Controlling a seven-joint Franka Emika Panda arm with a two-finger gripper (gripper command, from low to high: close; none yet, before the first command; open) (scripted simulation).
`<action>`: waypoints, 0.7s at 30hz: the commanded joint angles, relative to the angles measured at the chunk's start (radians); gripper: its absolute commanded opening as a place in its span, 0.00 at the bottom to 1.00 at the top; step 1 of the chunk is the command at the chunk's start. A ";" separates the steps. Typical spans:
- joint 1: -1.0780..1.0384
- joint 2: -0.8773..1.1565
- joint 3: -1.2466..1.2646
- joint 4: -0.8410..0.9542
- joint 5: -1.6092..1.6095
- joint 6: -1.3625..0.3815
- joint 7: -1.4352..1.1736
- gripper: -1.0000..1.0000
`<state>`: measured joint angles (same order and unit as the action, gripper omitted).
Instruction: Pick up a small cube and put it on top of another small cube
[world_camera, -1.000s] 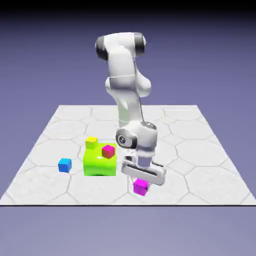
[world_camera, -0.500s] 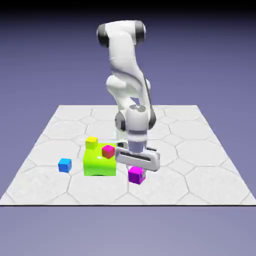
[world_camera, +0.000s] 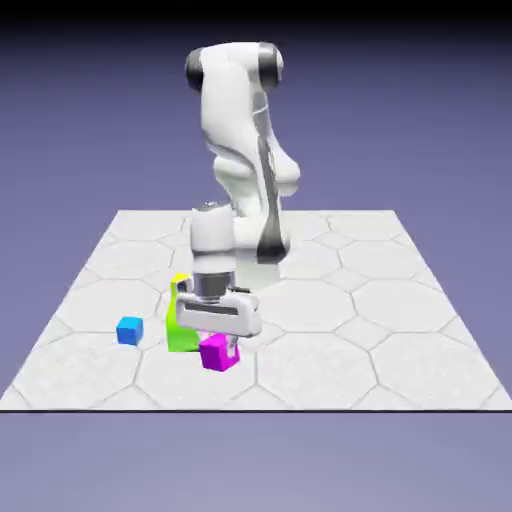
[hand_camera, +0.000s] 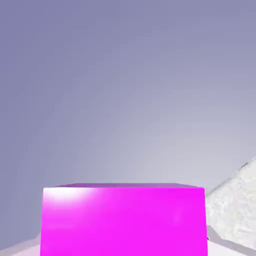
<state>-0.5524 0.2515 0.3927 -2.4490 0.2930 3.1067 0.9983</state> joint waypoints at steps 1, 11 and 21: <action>-0.006 0.001 -0.003 0.005 0.044 0.010 -0.044 0.00; -0.071 0.011 -0.027 0.055 0.478 0.111 -0.479 0.00; -0.135 0.021 -0.051 0.105 0.911 0.211 -0.914 0.00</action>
<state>-0.6873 0.2723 0.3414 -2.3442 1.2034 3.3174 0.0849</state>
